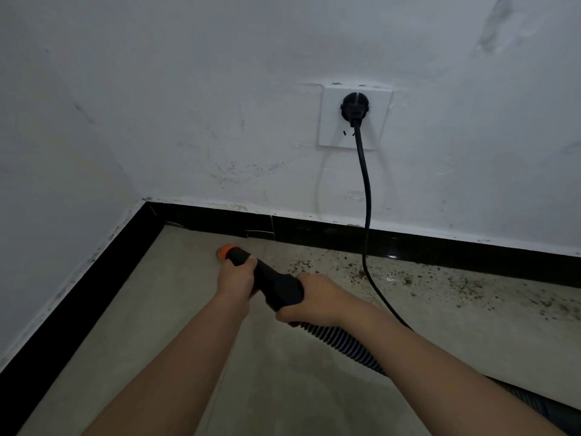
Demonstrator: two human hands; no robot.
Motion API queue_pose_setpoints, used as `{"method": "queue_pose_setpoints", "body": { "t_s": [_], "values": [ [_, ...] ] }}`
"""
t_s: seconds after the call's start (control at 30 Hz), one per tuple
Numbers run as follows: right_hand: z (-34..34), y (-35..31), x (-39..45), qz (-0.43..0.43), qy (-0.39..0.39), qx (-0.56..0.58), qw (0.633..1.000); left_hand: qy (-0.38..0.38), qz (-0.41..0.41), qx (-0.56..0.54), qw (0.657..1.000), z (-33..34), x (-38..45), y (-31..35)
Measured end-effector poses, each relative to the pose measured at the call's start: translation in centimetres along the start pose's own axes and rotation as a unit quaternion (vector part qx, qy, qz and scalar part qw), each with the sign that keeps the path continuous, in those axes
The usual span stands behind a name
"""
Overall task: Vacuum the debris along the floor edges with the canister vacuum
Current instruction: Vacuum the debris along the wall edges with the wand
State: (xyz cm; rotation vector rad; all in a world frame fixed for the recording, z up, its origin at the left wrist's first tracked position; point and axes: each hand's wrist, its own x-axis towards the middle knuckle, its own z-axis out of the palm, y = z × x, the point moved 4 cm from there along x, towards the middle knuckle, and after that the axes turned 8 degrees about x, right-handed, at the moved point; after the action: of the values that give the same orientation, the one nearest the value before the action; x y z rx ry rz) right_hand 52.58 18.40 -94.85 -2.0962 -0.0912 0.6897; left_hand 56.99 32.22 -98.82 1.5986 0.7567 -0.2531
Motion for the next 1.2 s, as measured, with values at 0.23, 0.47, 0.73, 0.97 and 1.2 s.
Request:
{"method": "queue_pose_setpoints", "body": {
  "t_s": [0.23,0.47,0.73,0.97,1.2],
  "values": [
    [0.8,-0.5,-0.9,-0.008,-0.030,-0.039,0.999,-0.006,-0.013,-0.048,0.999,-2.4,-2.8,-1.2],
    [3.7,-1.3,0.8,-0.009,-0.033,-0.017,0.999,0.013,-0.012,-0.028,0.999,-4.7,-2.0,-0.9],
    [7.8,-4.1,3.8,-0.028,-0.078,0.027,0.996,0.110,0.002,-0.022,0.994,-10.2,-1.0,-1.0],
    [9.9,-5.4,3.3,-0.046,-0.147,-0.028,0.988,0.162,-0.003,-0.084,0.983,-13.1,-3.6,-3.6],
    [12.7,-5.8,2.2,-0.057,-0.204,-0.023,0.977,0.218,-0.033,-0.065,0.973,-15.3,-5.2,-5.5]
  ]
}}
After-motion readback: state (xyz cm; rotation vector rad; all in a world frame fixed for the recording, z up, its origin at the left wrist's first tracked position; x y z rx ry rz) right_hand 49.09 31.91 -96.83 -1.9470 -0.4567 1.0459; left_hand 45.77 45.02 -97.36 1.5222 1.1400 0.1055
